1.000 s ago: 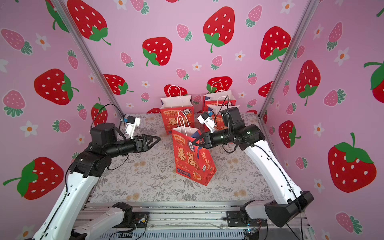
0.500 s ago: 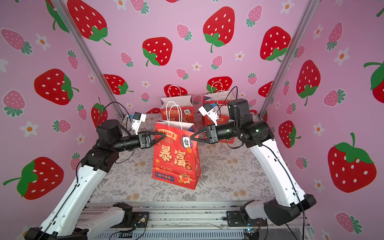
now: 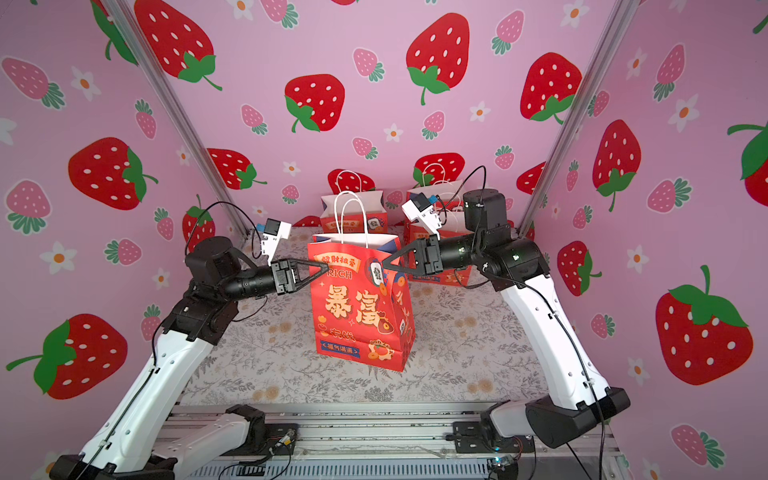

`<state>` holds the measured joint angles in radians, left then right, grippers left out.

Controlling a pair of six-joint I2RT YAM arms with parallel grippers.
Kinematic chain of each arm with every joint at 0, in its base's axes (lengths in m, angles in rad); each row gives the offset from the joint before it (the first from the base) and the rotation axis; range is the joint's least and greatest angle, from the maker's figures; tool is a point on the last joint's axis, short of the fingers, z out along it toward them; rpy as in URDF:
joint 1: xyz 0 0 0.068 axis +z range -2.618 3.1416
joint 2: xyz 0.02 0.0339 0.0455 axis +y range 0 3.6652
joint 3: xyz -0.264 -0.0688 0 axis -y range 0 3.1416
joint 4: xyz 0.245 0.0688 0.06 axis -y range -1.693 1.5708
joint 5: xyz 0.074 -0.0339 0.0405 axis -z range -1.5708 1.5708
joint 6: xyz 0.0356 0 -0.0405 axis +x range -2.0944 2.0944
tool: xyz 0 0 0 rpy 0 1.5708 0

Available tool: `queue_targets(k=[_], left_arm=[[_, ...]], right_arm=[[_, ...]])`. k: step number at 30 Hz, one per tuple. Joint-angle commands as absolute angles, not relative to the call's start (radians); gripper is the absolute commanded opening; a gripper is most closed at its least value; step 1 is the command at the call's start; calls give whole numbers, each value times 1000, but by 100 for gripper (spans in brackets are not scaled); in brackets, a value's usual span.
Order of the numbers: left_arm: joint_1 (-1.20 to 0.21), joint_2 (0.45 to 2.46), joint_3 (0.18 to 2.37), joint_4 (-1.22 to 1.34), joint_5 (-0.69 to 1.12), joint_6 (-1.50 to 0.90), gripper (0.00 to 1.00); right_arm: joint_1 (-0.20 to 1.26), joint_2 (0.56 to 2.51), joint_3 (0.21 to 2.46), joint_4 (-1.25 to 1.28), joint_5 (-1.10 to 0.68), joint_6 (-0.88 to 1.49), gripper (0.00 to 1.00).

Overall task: Put away the paper bag
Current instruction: Press the paper bag.

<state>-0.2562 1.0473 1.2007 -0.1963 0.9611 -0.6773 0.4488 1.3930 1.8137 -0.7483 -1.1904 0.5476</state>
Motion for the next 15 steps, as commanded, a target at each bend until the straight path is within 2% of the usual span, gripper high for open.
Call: queue_targets(k=[1, 4, 7, 10, 13, 15], left_arm=[[-271, 1033, 1189, -115, 1021, -708, 45], [-279, 1039, 1189, -86, 1045, -732, 67], [-285, 1039, 1191, -86, 1056, -733, 74], [-289, 1039, 1183, -86, 1066, -731, 74], [-297, 1039, 1162, -59, 1066, -736, 67], [-302, 1039, 1147, -36, 1061, -745, 65]], right_arm=[[444, 1401, 1815, -649, -1241, 608, 0], [443, 1379, 1794, -562, -1272, 659, 0], [440, 1356, 1776, -492, -1294, 703, 0], [436, 1344, 1761, -457, -1300, 724, 0], [427, 1335, 1749, -429, -1302, 736, 0], [414, 1328, 1747, -420, -1301, 740, 0]])
